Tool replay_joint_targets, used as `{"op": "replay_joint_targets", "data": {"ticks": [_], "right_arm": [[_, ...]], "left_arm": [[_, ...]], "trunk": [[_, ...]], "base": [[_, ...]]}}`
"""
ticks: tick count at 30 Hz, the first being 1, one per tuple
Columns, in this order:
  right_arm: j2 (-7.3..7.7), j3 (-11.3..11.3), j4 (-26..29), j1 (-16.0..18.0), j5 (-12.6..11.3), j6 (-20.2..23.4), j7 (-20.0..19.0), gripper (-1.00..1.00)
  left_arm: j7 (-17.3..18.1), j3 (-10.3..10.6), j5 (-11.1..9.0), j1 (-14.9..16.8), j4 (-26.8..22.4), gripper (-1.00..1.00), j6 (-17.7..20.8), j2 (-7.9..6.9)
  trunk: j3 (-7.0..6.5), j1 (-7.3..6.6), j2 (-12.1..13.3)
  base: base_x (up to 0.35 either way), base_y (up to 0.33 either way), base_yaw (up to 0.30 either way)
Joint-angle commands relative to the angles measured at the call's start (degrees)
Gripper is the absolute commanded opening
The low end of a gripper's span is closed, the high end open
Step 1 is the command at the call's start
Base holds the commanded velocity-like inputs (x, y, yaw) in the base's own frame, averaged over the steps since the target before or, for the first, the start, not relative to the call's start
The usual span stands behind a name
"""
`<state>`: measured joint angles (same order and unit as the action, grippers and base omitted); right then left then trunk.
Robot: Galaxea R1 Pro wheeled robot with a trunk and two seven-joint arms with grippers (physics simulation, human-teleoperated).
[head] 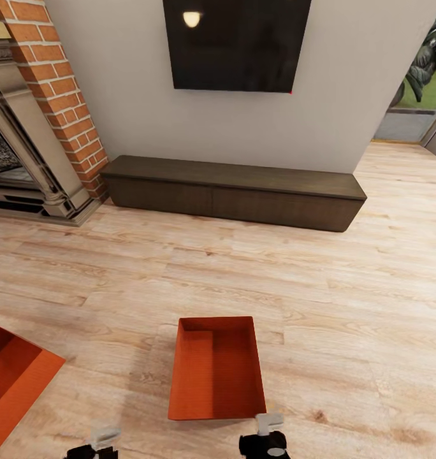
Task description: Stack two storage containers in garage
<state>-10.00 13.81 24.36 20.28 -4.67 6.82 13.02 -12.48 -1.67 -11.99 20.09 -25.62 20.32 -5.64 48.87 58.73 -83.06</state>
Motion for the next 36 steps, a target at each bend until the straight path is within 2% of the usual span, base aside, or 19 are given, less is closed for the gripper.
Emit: {"op": "replay_joint_targets", "data": {"ticks": [1, 2, 3, 4, 6, 8, 10, 12, 13, 17, 18, 19, 22, 24, 28, 30, 36], "right_arm": [[0.00, 0.3, 0.0, 1.6, -0.7, 0.7, 1.7, 1.00], [0.00, 0.3, -0.1, 4.3, -1.0, 1.0, 2.8, 1.00], [0.00, 0.3, -0.2, 5.2, -1.1, 1.1, 3.0, 1.00], [0.00, 0.3, -1.9, 8.7, -1.2, 1.0, 3.6, 1.00], [0.00, 0.3, -3.9, 10.9, -1.3, 0.2, 3.8, 1.00], [0.00, 0.3, -6.2, 12.5, -1.3, -2.7, 3.9, 1.00], [0.00, 0.2, -8.4, 13.2, -1.3, -7.6, 3.9, 1.00], [0.00, 0.2, -9.6, 13.4, -1.3, -9.6, 3.9, 1.00], [0.00, 0.2, -10.9, 13.5, -1.3, -11.5, 3.9, 1.00], [0.00, 0.2, -11.3, 13.5, -1.3, -11.7, 3.9, 1.00], [0.00, 0.2, -11.3, 13.6, -1.3, -11.8, 3.9, 1.00], [0.00, 0.1, -11.3, 13.6, -1.3, -11.9, 3.8, 1.00], [0.41, 0.2, -11.4, 13.6, -1.3, -12.0, 3.8, 1.00], [0.57, 0.2, -11.4, 13.6, -1.3, -12.0, 3.8, 1.00], [1.60, 0.2, -11.4, 13.6, -1.3, -12.1, 3.8, 1.00], [1.77, 0.2, -11.4, 13.6, -1.3, -12.1, 3.8, 1.00], [1.99, 0.3, -11.4, 13.6, -1.2, -12.1, 3.8, 1.00]], "left_arm": [[-1.1, 0.0, -0.6, 1.7, -0.4, 1.00, 2.0, 0.05], [-1.7, 0.0, -0.5, 3.8, -0.9, 1.00, 3.5, 0.33], [-1.8, 0.0, -0.5, 4.4, -1.0, 1.00, 3.8, 0.46], [-2.1, 0.0, -0.7, 7.5, -0.7, 1.00, 4.3, 0.94], [-2.2, 0.0, -0.8, 9.7, -0.3, 1.00, 4.1, 1.32], [-2.3, 0.0, -0.7, 11.5, -0.4, 1.00, 3.1, 2.19], [-2.3, 0.1, -0.3, 12.6, -0.8, 1.00, 1.7, 4.42], [-2.3, 0.1, 0.0, 13.0, -0.6, 1.00, 1.1, 5.99], [-2.3, 0.5, 0.4, 13.3, -0.1, 1.00, -0.5, 8.83], [-2.3, 0.6, 0.4, 13.4, 0.7, 1.00, -3.8, 9.69], [-2.2, 1.6, 0.4, 13.4, 1.8, 1.00, -7.9, 10.63], [-2.3, 2.2, 0.4, 13.4, 2.0, 1.00, -8.8, 12.12], [-2.2, 2.9, 0.5, 13.4, 2.5, 1.00, -9.4, 13.85], [-2.2, 3.5, 0.6, 13.4, 2.3, 1.00, -9.6, 14.14], [-2.3, 7.0, 0.9, 13.4, 2.6, 1.00, -11.2, 14.47], [-2.3, 8.0, 1.0, 13.4, 2.7, 1.00, -12.7, 14.49], [-2.7, 9.0, 1.1, 13.4, 2.7, 1.00, -14.8, 14.52]], "trunk": [[0.05, 0.00, 0.0], [0.05, 0.00, 0.0], [0.05, 0.00, 0.0], [0.05, 0.00, 0.0], [0.05, 0.00, 0.0], [0.05, 0.00, 0.0], [0.05, 0.00, 0.0], [0.05, 0.00, 0.0], [0.05, 0.00, 0.0], [0.05, 0.00, 0.0], [0.05, 0.00, 0.0], [0.05, 0.00, 0.0], [0.05, 0.00, 0.0], [0.05, 0.00, 0.0], [0.05, 0.00, 0.0], [0.05, 0.00, 0.0], [0.05, 0.00, 0.0]], "base": [[0.000, 0.000, 0.000], [0.000, 0.000, 0.000], [0.000, 0.000, 0.000], [0.000, 0.000, 0.000], [0.000, 0.000, 0.000], [0.000, 0.000, 0.000], [0.000, 0.000, 0.000], [0.000, 0.000, 0.000], [0.000, 0.000, 0.000], [0.000, 0.000, 0.000], [0.000, 0.000, 0.000], [0.000, 0.000, 0.000], [0.000, 0.000, 0.000], [0.000, 0.000, 0.000], [0.000, 0.000, 0.000], [0.000, 0.000, 0.000], [0.000, 0.000, 0.000]]}}
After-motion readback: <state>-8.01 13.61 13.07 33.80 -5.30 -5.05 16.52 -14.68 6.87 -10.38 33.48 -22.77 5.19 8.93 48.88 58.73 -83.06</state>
